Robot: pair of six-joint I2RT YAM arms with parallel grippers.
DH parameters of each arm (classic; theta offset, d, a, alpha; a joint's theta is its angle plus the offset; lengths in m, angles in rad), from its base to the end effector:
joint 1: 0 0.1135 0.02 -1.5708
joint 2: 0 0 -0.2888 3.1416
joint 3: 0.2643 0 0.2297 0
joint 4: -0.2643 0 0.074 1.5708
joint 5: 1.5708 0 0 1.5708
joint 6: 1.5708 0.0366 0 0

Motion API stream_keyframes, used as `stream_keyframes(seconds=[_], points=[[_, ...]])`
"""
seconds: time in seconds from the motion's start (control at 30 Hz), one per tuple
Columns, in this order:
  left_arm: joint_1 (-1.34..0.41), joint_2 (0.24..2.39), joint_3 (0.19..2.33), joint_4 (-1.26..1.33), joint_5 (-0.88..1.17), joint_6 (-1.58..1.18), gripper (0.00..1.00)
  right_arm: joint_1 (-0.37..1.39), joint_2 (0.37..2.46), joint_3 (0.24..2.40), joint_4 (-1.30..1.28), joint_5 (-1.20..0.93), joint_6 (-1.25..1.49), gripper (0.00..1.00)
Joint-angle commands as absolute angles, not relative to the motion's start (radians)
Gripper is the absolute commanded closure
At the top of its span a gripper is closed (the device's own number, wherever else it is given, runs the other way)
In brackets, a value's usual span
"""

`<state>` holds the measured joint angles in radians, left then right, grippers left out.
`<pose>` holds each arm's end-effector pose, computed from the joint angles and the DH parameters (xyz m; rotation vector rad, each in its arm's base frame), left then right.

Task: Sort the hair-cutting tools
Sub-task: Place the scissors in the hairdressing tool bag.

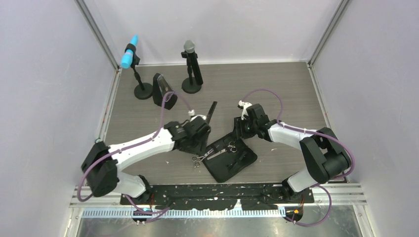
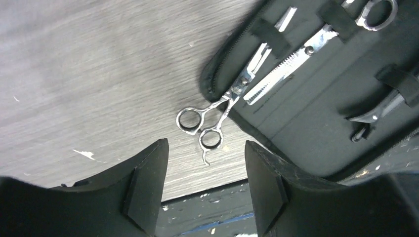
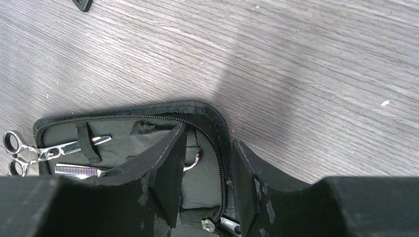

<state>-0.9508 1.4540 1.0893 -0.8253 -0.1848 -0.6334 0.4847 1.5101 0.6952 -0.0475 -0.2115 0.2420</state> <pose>0.1541 -0.2043 0.2752 0.3844 2.7111 -0.1974 0.2350 0.1324 0.1982 -0.3987 2.4615 0.5747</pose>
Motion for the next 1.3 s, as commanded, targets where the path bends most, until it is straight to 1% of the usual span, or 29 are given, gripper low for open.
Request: stream_keyframes(seconds=[0.0, 0.1, 0.2, 0.47, 0.8, 0.93, 1.27], points=[[-0.915, 1.312, 0.860, -0.609, -0.153, -0.963, 0.39, 0.489, 1.488, 0.702, -0.020, -0.214, 0.257, 0.52], [-0.893, 1.266, 0.757, -0.503, -0.119, -1.033, 0.42, 0.489, 1.488, 0.702, -0.020, -0.212, 0.259, 0.52], [-0.873, 1.286, 0.724, -0.444, -0.065, -1.056, 0.46, 0.489, 1.488, 0.702, -0.023, -0.210, 0.260, 0.52], [-0.867, 1.347, 0.717, -0.416, -0.037, -1.062, 0.53, 0.489, 1.484, 0.700, -0.026, -0.206, 0.258, 0.52], [-0.822, 1.221, 0.660, -0.491, -0.123, -1.063, 0.55, 0.489, 1.485, 0.699, -0.028, -0.200, 0.255, 0.52], [-0.809, 1.234, 0.661, -0.496, -0.122, -1.049, 0.61, 0.489, 1.485, 0.701, -0.029, -0.200, 0.255, 0.52], [-0.809, 1.345, 0.682, -0.441, -0.094, -1.034, 0.73, 0.489, 1.480, 0.699, -0.034, -0.193, 0.253, 0.52]])
